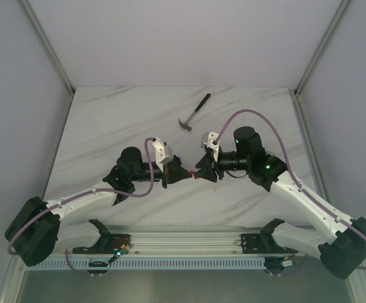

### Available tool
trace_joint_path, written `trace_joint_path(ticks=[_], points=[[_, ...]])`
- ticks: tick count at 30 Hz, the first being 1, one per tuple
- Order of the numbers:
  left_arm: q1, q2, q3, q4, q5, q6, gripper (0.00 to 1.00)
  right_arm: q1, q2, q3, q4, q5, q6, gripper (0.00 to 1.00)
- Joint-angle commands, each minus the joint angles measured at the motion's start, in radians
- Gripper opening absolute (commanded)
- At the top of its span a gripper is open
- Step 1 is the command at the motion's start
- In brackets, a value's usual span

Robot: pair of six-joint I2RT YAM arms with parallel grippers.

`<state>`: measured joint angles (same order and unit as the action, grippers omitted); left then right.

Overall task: Snap on the fuse box
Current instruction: Pick up the fuse from the center of the board.

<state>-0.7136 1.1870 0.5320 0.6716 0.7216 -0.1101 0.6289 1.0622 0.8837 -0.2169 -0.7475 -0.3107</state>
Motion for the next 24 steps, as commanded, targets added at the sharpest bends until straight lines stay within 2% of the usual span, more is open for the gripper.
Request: trace_joint_path(ticks=[1, 13, 20, 24], points=[[0.002, 0.004, 0.036, -0.003, 0.076, 0.019, 0.0, -0.004, 0.012, 0.044, -0.014, -0.065, -0.029, 0.41], [-0.007, 0.031, 0.058, -0.014, 0.102, 0.025, 0.0, -0.005, 0.038, 0.058, -0.038, -0.114, -0.048, 0.25], [-0.009, 0.034, 0.06, -0.017, 0.099, 0.028, 0.0, -0.008, 0.031, 0.057, -0.043, -0.129, -0.053, 0.18], [-0.01, 0.033, 0.059, -0.017, 0.098, 0.029, 0.0, -0.009, 0.037, 0.058, -0.052, -0.136, -0.058, 0.08]])
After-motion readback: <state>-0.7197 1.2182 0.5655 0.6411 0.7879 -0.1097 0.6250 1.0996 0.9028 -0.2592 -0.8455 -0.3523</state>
